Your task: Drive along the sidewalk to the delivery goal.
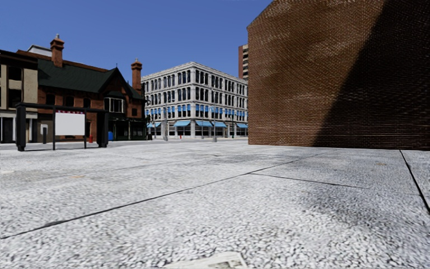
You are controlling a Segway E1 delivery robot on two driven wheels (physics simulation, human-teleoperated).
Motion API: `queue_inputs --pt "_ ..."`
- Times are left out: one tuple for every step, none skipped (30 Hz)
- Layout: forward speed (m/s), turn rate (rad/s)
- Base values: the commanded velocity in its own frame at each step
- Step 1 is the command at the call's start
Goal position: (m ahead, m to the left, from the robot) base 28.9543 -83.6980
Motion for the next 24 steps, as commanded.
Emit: queue_inputs --pt "1.15 -0.58" --pt "1.15 -0.58" --pt "1.15 -0.58" --pt "1.15 -0.58" --pt "1.19 -0.58" --pt "1.24 -0.58" --pt "1.24 -0.58" --pt "1.28 -0.58" --pt "1.31 -0.58" --pt "1.36 -0.58" --pt "1.39 -0.58" --pt "1.39 -0.58" --pt "1.41 -0.58" --pt "1.43 -0.58" --pt "1.44 -0.58" --pt "1.44 -0.58" --pt "1.46 -0.58" --pt "1.47 -0.58" --pt "1.51 -0.58" --pt "1.51 -0.58" --pt "1.54 -0.58" --pt "1.59 -0.58" --pt "1.63 -0.58" --pt "1.66 -0.58"
